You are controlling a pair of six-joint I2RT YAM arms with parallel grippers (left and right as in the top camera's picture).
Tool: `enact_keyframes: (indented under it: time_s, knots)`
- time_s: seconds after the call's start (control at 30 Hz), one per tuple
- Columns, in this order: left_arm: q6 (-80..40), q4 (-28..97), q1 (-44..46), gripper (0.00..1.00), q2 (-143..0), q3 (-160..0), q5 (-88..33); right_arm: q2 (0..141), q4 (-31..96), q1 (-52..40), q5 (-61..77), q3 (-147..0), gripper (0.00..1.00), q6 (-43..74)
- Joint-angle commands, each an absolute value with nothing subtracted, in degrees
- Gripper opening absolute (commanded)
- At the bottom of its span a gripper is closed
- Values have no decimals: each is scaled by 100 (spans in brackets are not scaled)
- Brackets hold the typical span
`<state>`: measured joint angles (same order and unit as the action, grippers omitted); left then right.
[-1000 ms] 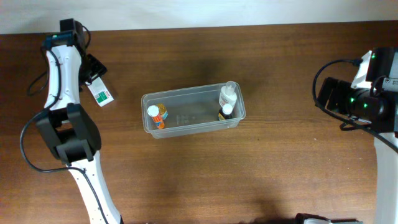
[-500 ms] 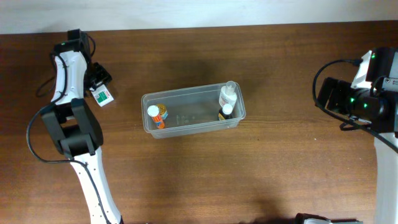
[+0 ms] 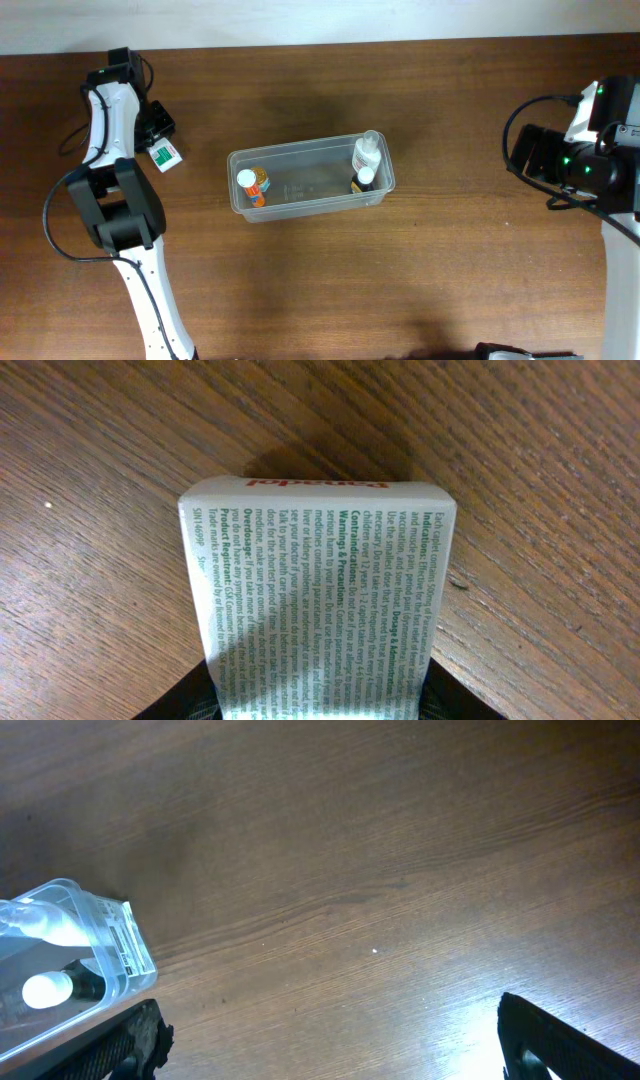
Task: Pack container
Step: 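Carry the Panadol box right and lower it into the container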
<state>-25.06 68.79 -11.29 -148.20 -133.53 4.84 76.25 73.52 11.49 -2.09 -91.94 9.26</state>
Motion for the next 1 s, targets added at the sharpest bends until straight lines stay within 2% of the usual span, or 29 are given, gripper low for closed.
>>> enact_keyframes:
  time_s: [0.0,0.17,0.4,0.63,0.97]
  knots:
    - [-2388,7061,-1142,47,-15021,-13502,156,7629,7354,1188,-200,-9290,98,996]
    - [-2292,7647,-1138,47,-15019,-14263,-51,7629,7354,1188,-200,-9290,98,996]
    - [-1933,8753,-982,47,-15019,-16361,-307,7629,7354,1188,-200,-9290,98,996]
    - [-1208,9511,-279,47,-15019,-17867,-582,7629,7354,1188,-200,-9290,98,996]
    - [231,9671,1057,47,-14564,-17987,-670,7629,7354,1188,-200,-9290,98,996]
